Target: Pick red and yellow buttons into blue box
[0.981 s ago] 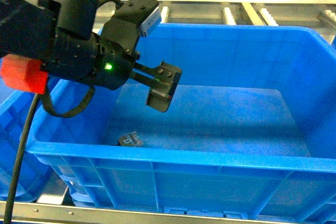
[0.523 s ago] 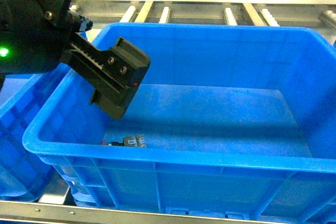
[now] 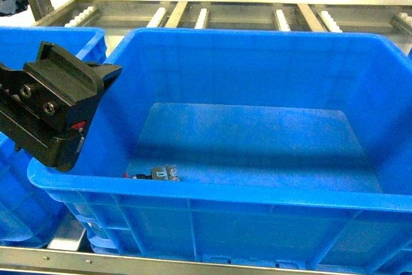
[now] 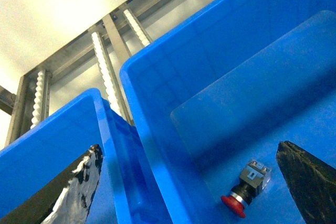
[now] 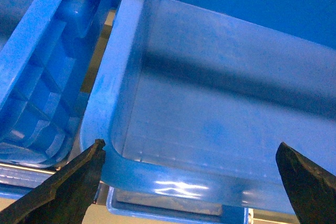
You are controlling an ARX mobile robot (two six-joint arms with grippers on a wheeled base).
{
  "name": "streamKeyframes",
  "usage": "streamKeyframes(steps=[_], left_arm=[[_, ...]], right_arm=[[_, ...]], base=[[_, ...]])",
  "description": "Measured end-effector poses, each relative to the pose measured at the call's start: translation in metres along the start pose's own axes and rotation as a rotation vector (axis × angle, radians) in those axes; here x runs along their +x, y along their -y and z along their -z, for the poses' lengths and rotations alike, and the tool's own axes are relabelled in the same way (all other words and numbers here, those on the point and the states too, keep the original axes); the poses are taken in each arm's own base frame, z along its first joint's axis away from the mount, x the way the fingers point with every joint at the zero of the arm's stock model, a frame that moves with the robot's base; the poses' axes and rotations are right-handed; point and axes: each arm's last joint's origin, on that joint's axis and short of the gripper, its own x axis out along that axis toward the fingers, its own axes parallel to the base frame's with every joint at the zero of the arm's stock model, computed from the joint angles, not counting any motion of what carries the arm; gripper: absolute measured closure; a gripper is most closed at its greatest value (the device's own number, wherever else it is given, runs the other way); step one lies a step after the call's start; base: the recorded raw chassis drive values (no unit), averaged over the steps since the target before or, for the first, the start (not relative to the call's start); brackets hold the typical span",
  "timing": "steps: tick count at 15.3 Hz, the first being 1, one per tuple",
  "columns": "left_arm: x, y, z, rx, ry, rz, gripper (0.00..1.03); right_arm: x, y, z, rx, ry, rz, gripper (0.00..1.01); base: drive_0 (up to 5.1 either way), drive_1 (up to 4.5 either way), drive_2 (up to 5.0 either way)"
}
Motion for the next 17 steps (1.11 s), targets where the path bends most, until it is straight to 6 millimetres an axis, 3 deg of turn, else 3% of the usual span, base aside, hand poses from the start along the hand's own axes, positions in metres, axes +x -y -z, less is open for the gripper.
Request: streamKeyframes(steps=[1, 2, 3, 4, 5, 6, 8, 11, 17], left_arm=[[0.0, 0.0, 0.0, 0.0, -0.001, 0.0, 0.05], [0.0, 0.001, -0.001, -0.051, 0.052, -0.079, 0.1], [-0.005, -0.001, 0.005, -0.149, 0.087, -0.186, 0.19], [-0.015, -0.006, 0.02, -0.279, 0.102, -0.268, 0.29], [-0.025, -0.012, 0.035, -0.39, 0.106, -0.307, 0.42], [-0.03, -0.013, 0.04, -0.429, 0.116, -0.306, 0.49], [-0.041, -0.015, 0.048, -0.475, 0.139, -0.293, 0.66], [-0.056, -0.018, 0.066, -0.5, 0.132, -0.291, 0.99], [-0.075, -0.018, 0.081, -0.51, 0.137, -0.291, 1.01]], right_arm=[[0.0, 0.0, 0.0, -0.001, 0.0, 0.001, 0.03], [0.006, -0.002, 0.005, -0.001, 0.145, 0.018, 0.09], [0.009, -0.01, 0.012, 0.034, 0.229, 0.02, 0.18], [0.003, -0.032, 0.029, 0.127, 0.269, -0.004, 0.3], [-0.008, -0.045, 0.027, 0.165, 0.375, -0.005, 0.42], [-0.016, -0.045, 0.013, 0.169, 0.464, 0.021, 0.52], [-0.024, -0.051, 0.005, 0.189, 0.506, 0.023, 0.66], [-0.031, -0.069, 0.016, 0.228, 0.45, 0.009, 1.0], [-0.046, -0.08, 0.012, 0.223, 0.485, 0.014, 0.99]], base=[[0.0, 0.0, 0.0], [0.0, 0.0, 0.0], [0.0, 0.0, 0.0], [0.0, 0.0, 0.0], [0.0, 0.0, 0.0], [0.0, 0.0, 0.0], [0.0, 0.0, 0.0], [0.0, 0.0, 0.0], [0.0, 0.0, 0.0]])
